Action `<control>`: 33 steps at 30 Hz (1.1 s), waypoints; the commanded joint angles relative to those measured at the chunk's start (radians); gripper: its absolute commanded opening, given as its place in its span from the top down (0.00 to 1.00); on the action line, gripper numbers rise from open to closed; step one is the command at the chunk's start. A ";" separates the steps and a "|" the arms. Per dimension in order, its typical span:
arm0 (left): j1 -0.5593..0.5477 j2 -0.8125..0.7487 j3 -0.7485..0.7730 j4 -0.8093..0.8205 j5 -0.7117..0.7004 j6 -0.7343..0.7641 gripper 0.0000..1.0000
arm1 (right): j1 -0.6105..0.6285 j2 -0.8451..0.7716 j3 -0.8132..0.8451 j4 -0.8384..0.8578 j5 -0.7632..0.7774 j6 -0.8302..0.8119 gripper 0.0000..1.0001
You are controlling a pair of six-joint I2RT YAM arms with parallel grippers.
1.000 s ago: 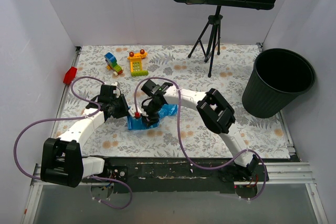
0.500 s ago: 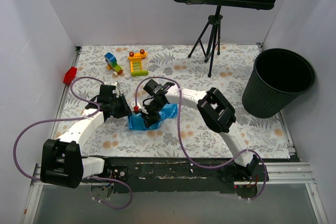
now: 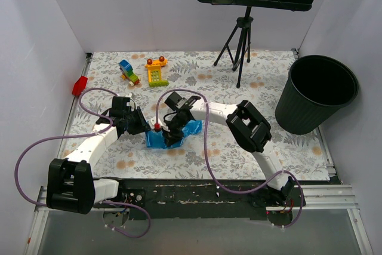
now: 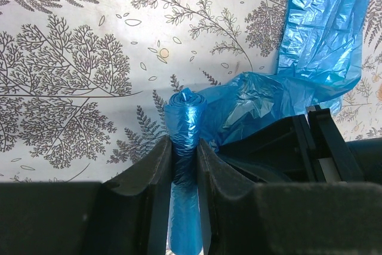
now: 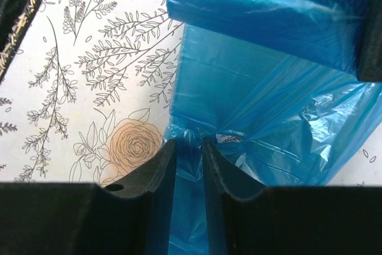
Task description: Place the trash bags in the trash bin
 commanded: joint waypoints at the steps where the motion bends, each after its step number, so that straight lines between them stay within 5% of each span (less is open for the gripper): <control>1: 0.012 -0.018 -0.015 0.024 0.004 0.002 1.00 | -0.001 -0.025 -0.066 0.007 0.139 -0.063 0.69; 9: 0.015 -0.011 -0.015 0.025 0.010 0.004 1.00 | 0.012 0.055 -0.031 -0.055 0.211 -0.040 0.72; 13: 0.023 -0.009 -0.008 0.016 -0.001 0.004 1.00 | 0.025 0.106 -0.049 -0.135 0.320 -0.036 0.99; 25: 0.081 -0.014 -0.010 0.018 -0.007 0.010 1.00 | -0.036 0.034 -0.311 -0.253 0.310 0.105 0.99; 33: 0.081 0.025 -0.021 0.047 0.079 0.021 1.00 | -0.094 -0.100 -0.129 -0.269 0.210 -0.038 0.99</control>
